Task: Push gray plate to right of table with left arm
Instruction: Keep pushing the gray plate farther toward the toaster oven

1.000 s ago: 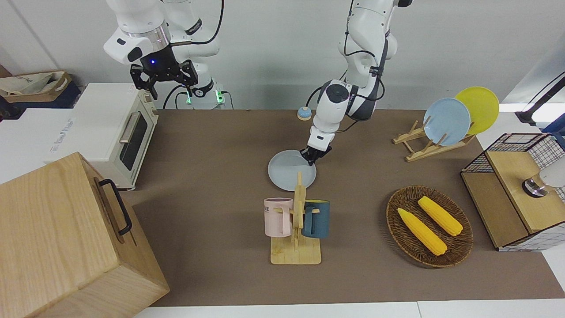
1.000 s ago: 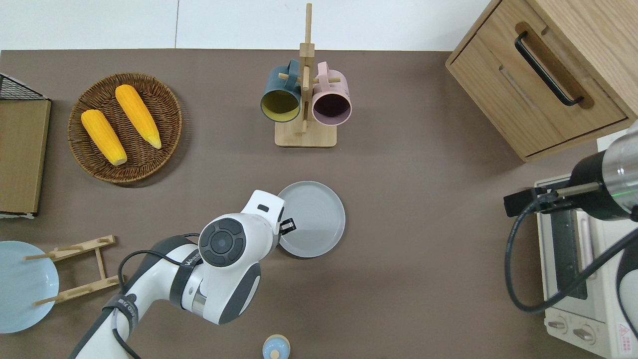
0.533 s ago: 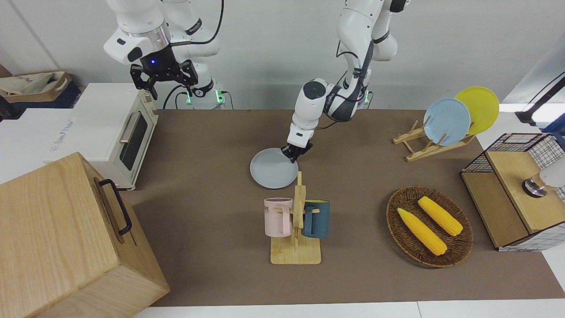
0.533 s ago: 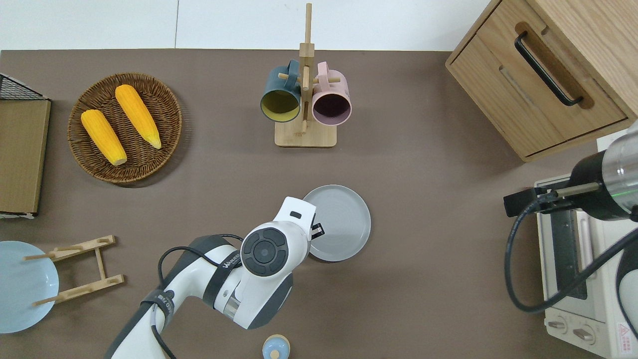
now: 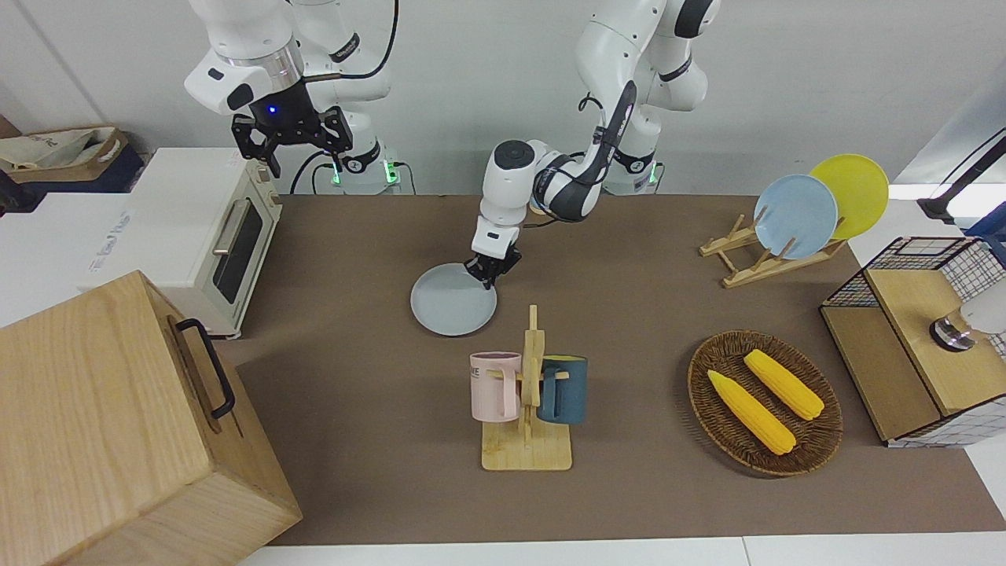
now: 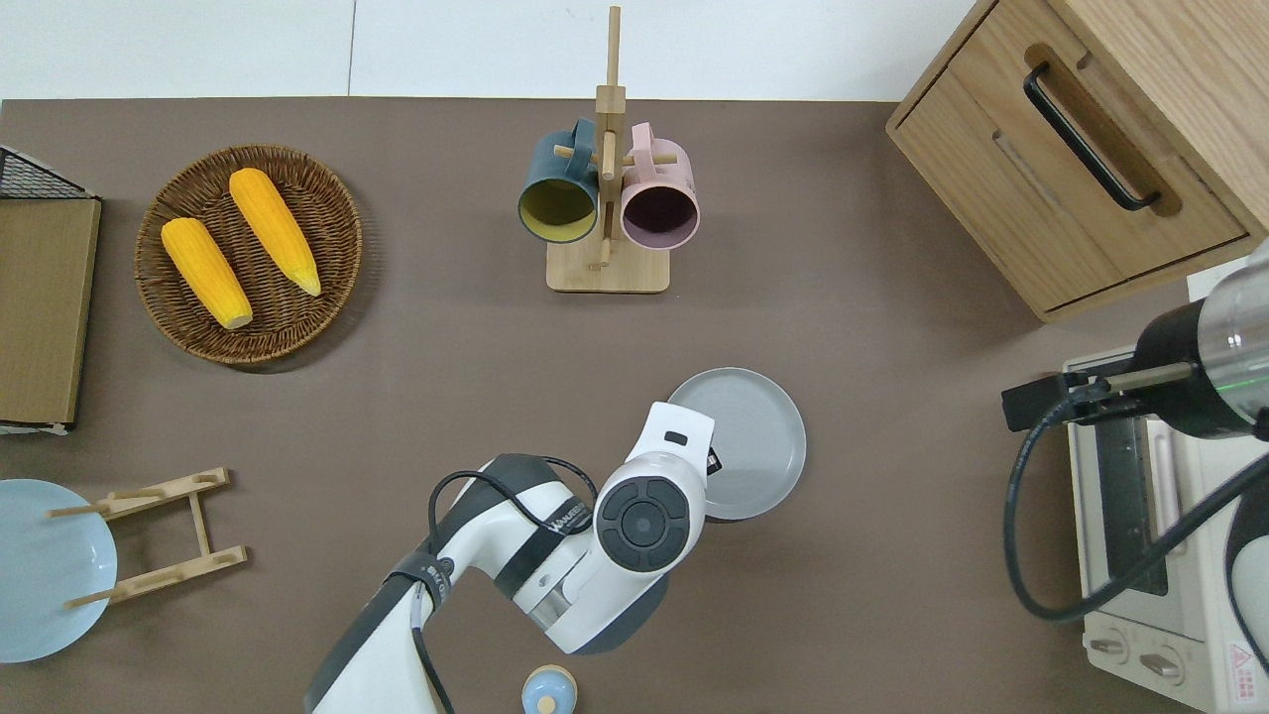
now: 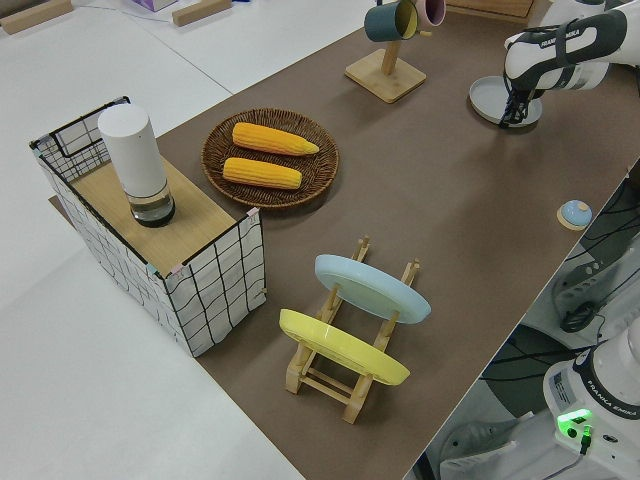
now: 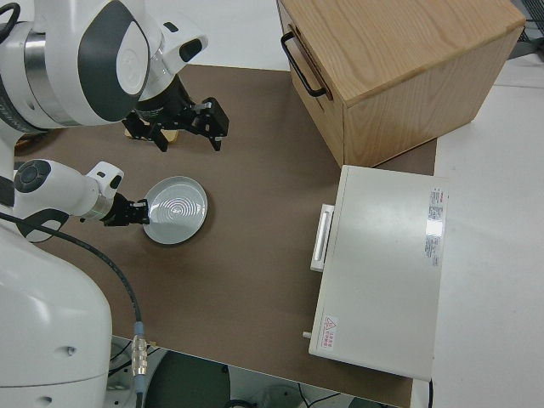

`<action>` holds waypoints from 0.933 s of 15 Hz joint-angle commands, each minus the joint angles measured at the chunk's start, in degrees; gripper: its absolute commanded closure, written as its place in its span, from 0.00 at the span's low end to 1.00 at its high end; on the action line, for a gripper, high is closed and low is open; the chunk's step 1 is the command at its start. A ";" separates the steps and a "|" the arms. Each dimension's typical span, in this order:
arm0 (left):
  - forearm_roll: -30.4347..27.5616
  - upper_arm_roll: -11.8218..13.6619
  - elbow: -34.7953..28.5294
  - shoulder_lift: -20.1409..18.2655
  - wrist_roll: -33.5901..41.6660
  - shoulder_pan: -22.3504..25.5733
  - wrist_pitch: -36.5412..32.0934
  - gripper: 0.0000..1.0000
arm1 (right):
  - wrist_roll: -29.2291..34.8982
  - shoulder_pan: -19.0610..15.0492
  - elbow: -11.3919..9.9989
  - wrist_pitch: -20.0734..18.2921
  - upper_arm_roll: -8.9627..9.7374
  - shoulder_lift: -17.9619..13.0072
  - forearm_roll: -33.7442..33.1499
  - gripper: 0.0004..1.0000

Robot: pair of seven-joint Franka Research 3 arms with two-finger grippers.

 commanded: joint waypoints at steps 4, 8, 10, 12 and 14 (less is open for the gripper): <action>5.99 0.53 8.26 8.32 -9.23 -4.92 -0.29 1.00 | 0.05 -1.15 0.46 -0.83 0.77 -0.17 0.59 0.02; 6.70 0.71 9.94 10.08 -11.00 -7.03 -0.21 1.00 | 0.05 -1.15 0.46 -0.83 0.86 -0.17 0.59 0.02; 6.61 0.62 10.82 10.34 -11.08 -7.73 -0.21 1.00 | 0.14 -1.15 0.46 -0.83 0.77 -0.17 0.59 0.02; 6.61 0.70 12.83 11.83 -11.17 -8.35 -0.29 1.00 | 0.05 -1.15 0.46 -0.83 0.77 -0.17 0.59 0.02; 6.70 0.70 13.90 12.63 -11.96 -8.61 -0.29 1.00 | 0.05 -1.15 0.46 -0.92 0.86 -0.17 0.59 0.02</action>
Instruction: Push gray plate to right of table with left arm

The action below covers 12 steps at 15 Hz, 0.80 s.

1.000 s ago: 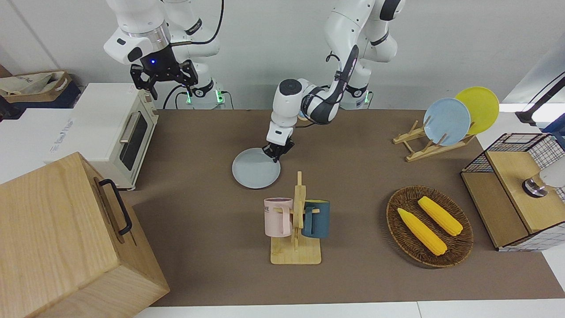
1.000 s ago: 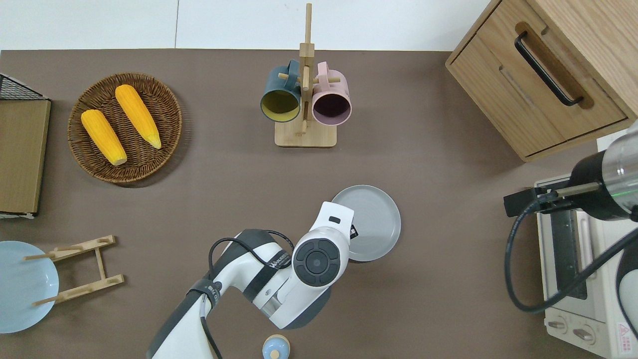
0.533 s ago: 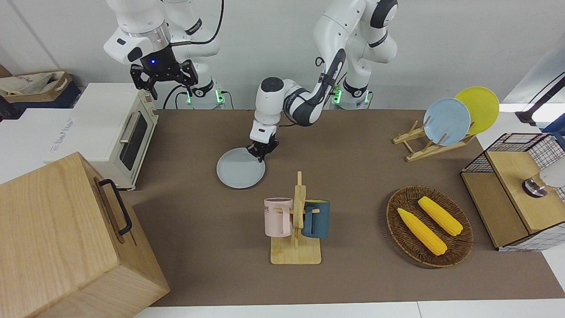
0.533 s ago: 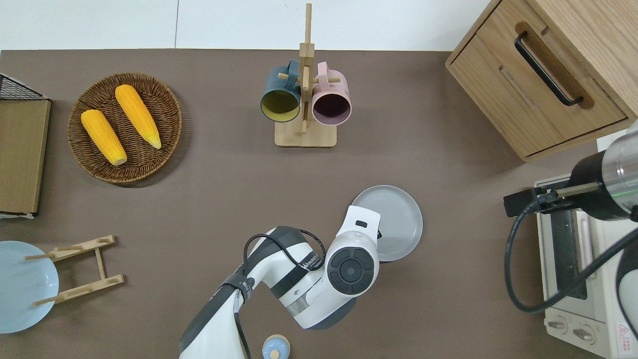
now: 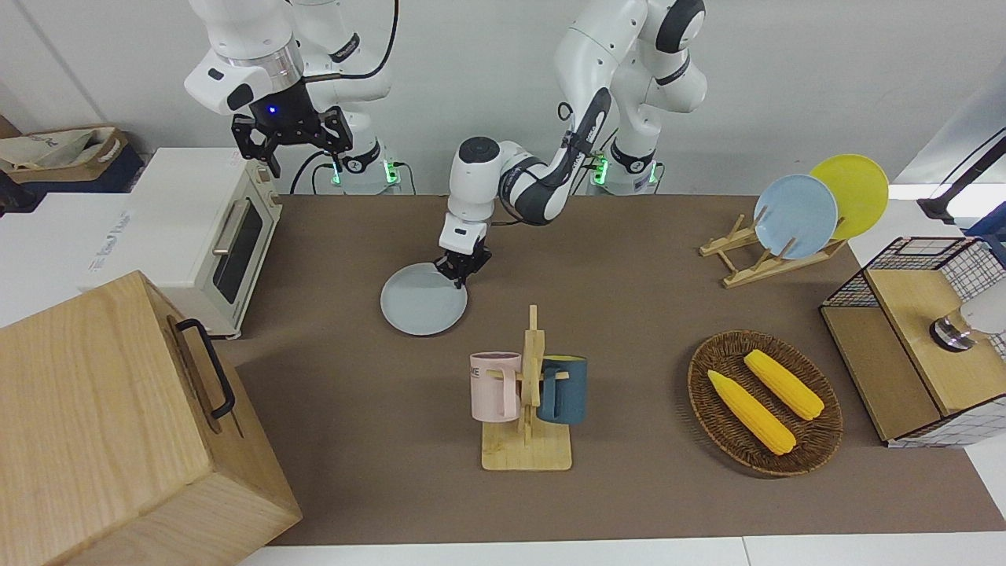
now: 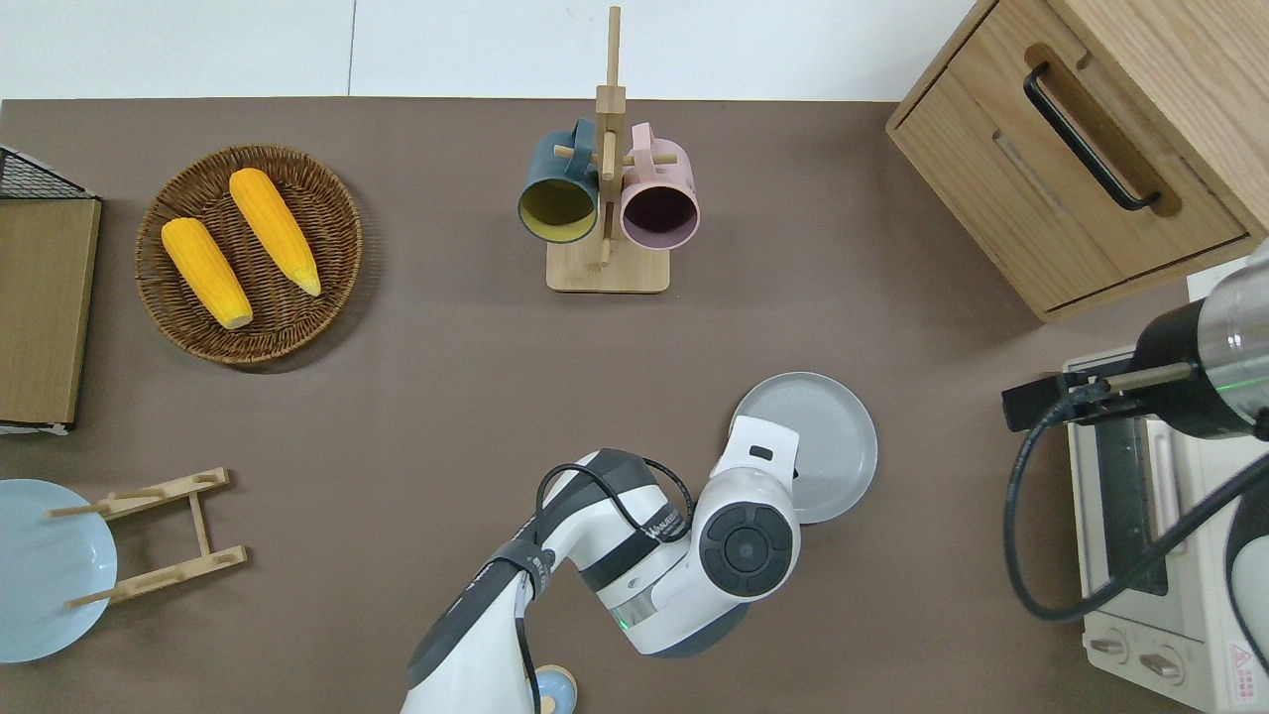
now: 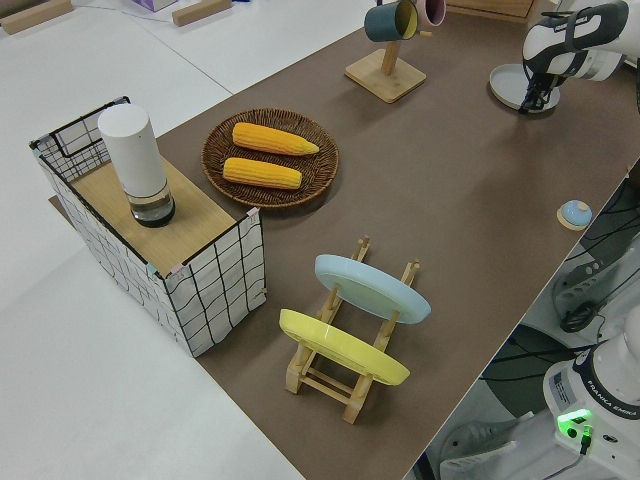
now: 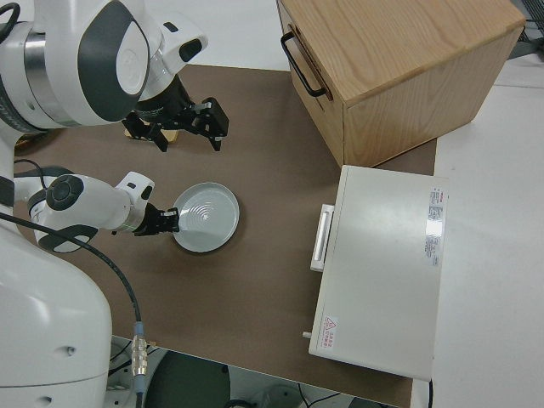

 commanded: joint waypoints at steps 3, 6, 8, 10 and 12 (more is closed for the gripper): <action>1.49 0.98 3.91 5.32 -2.34 -2.39 -0.23 1.00 | 0.14 -1.15 0.46 -0.83 0.86 -0.17 0.59 0.02; 1.75 1.07 3.99 5.06 -2.16 -2.30 -0.41 0.93 | 0.14 -1.15 0.46 -0.83 0.86 -0.17 0.59 0.02; 1.66 0.98 3.99 4.79 -2.08 -1.95 -0.41 0.75 | 0.14 -1.15 0.46 -0.83 0.77 -0.17 0.59 0.02; 1.66 1.16 3.99 3.92 -1.99 -1.43 -0.58 0.57 | 0.14 -1.15 0.46 -0.83 0.86 -0.17 0.59 0.02; 1.75 1.16 3.99 2.86 -1.90 -1.25 -1.72 0.09 | 0.05 -1.15 0.46 -0.92 0.86 -0.17 0.59 0.02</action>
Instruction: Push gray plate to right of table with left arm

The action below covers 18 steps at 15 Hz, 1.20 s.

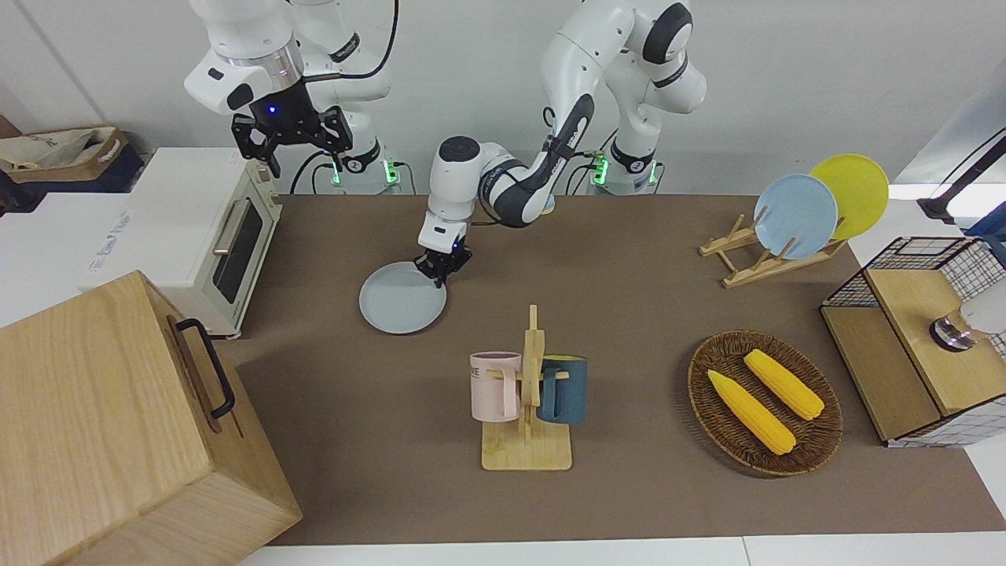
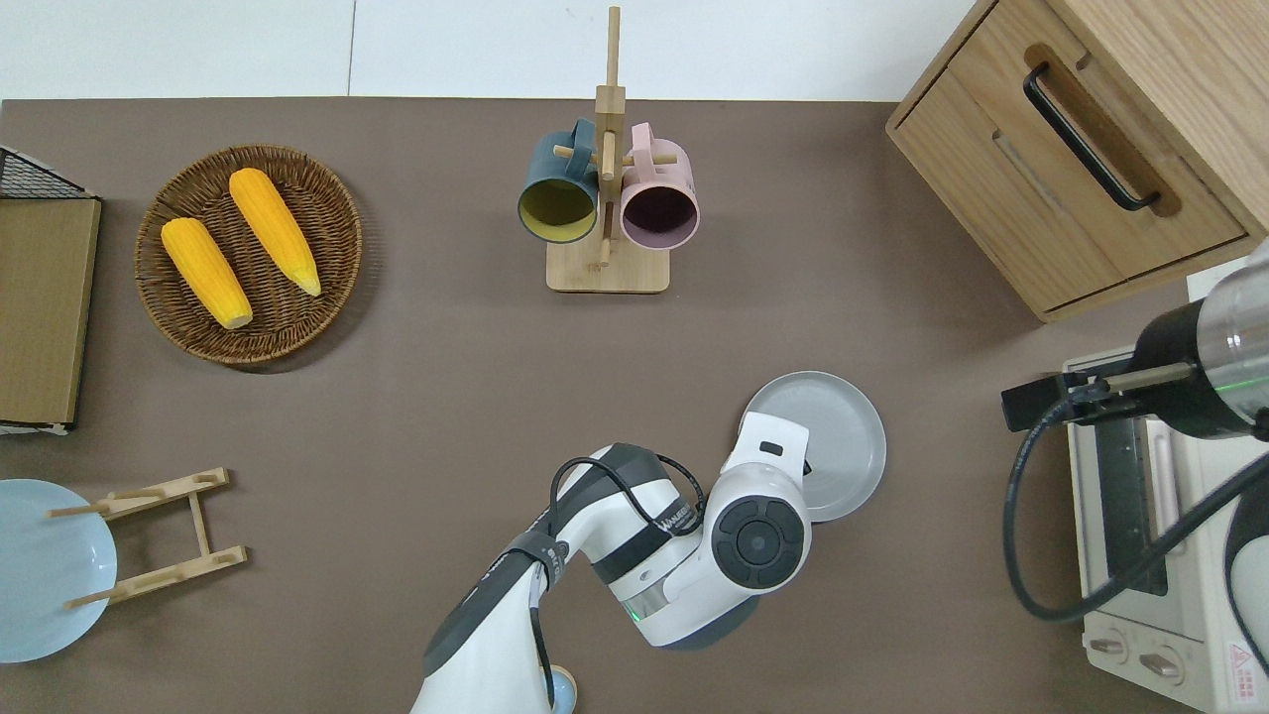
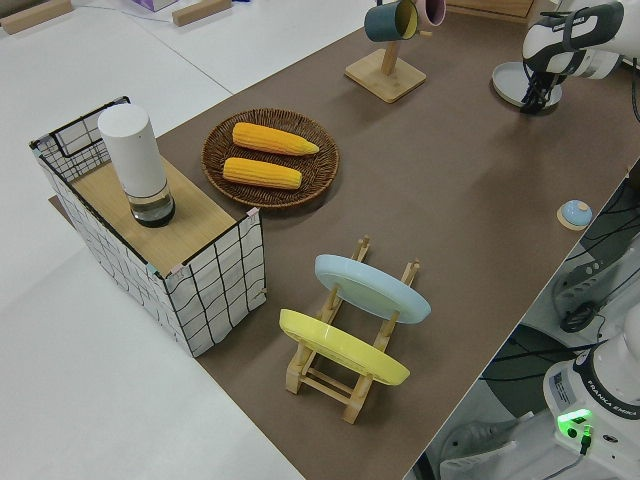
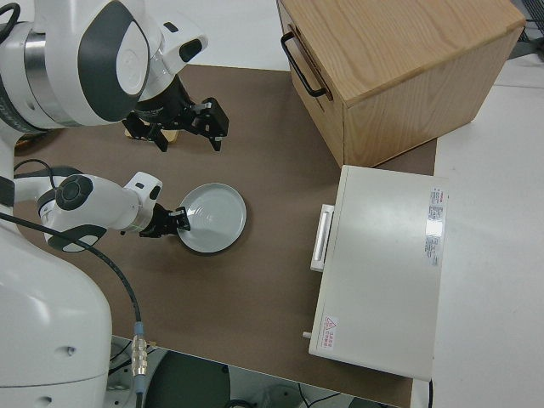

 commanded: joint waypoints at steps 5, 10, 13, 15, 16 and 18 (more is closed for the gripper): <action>2.26 1.33 1.37 -3.88 4.49 1.04 -10.53 0.02 | 0.14 -1.15 0.46 -0.83 0.86 -0.17 0.59 0.02; 0.33 0.81 8.47 -8.55 18.92 6.49 -29.77 0.00 | 0.05 -1.15 0.46 -0.83 0.86 -0.17 0.59 0.02; 0.07 0.72 13.84 -9.68 29.10 9.91 -40.51 0.00 | 0.05 -1.15 0.46 -0.83 0.77 -0.17 0.59 0.02; -2.38 0.63 14.20 -12.40 35.95 13.42 -43.25 0.00 | 0.05 -1.15 0.46 -0.92 0.77 -0.17 0.59 0.02; -3.44 1.07 14.20 -14.07 39.64 15.01 -44.56 0.00 | 0.14 -1.15 0.46 -0.83 0.77 -0.17 0.59 0.02; -3.71 1.16 14.20 -17.41 46.85 18.87 -49.03 0.01 | 0.14 -1.15 0.46 -0.83 0.77 -0.17 0.59 0.02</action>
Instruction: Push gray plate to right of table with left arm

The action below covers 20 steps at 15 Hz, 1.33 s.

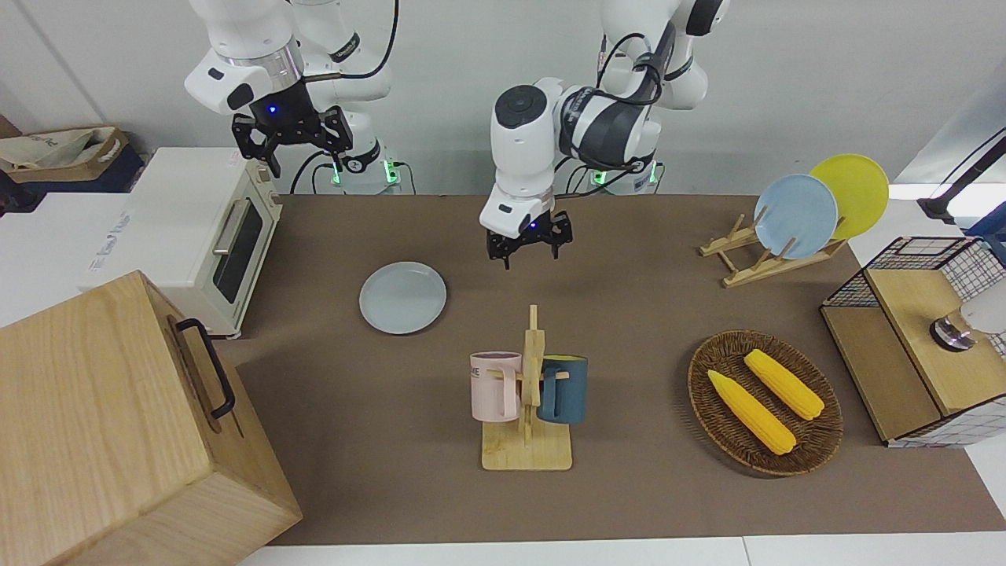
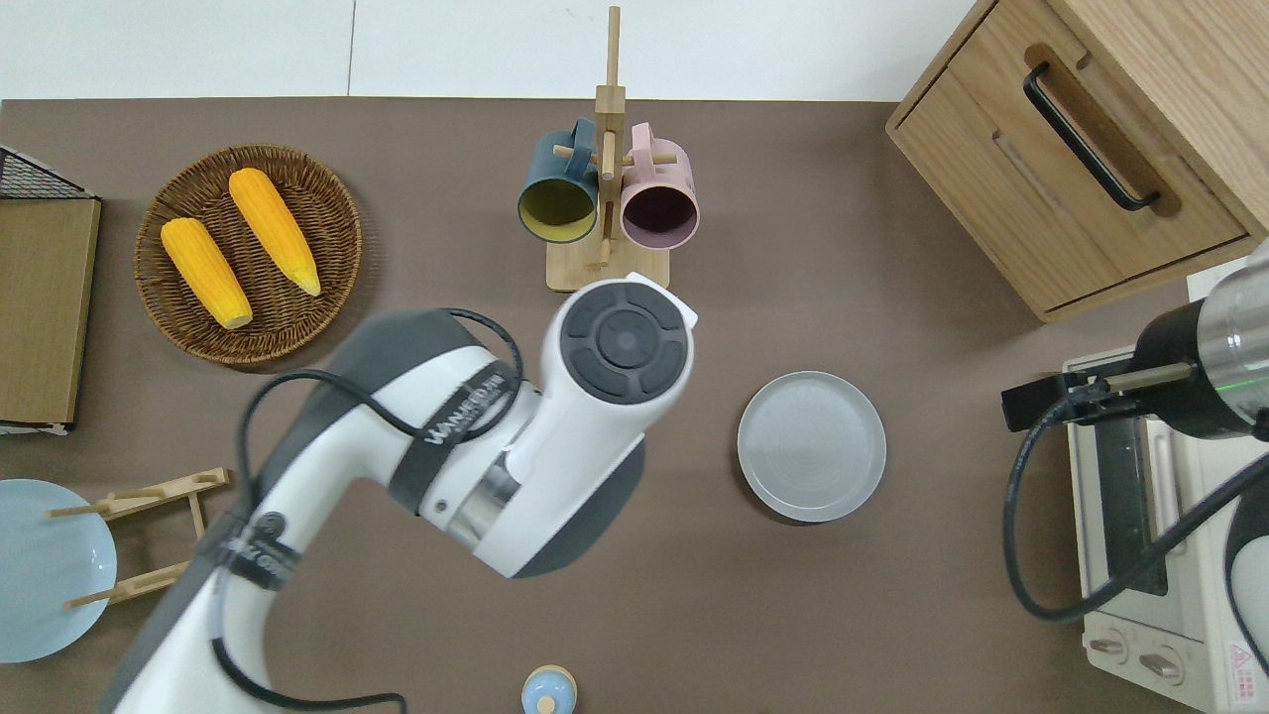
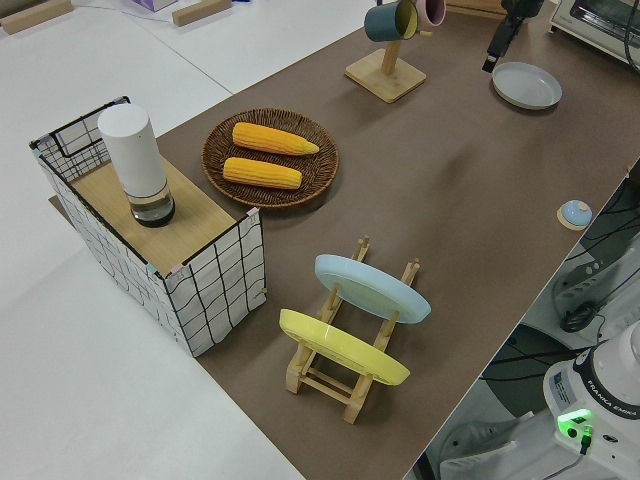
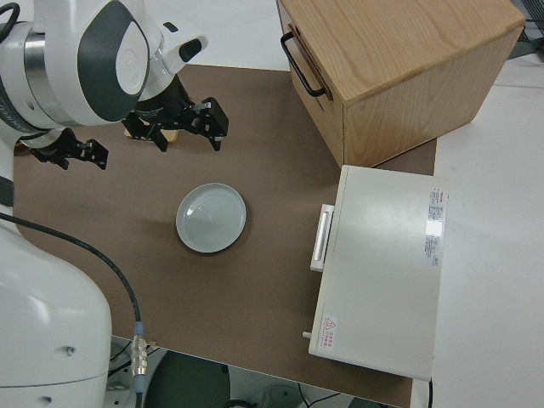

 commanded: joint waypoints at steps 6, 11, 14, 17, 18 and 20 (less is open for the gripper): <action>-3.60 0.07 -0.27 -11.62 24.33 17.62 -11.51 0.01 | 0.14 -1.15 0.46 -0.83 0.86 -0.17 0.59 0.02; -4.05 0.15 -0.27 -14.18 38.48 27.65 -13.98 0.01 | 0.14 -1.15 0.46 -0.83 0.86 -0.17 0.59 0.02; -4.14 0.07 -0.71 -14.71 42.97 30.91 -13.63 0.01 | 0.05 -1.15 0.46 -0.83 0.77 -0.17 0.59 0.02; -5.89 0.33 -1.32 -14.71 45.44 31.97 -12.75 0.01 | 0.05 -1.15 0.46 -0.83 0.86 -0.17 0.59 0.02; -5.98 0.42 -1.93 -14.71 45.53 31.97 -11.97 0.01 | 0.05 -1.15 0.46 -0.83 0.86 -0.17 0.59 0.02; -5.98 0.42 -3.87 -14.79 46.32 32.23 -9.25 0.01 | 0.14 -1.15 0.46 -0.83 0.77 -0.17 0.59 0.02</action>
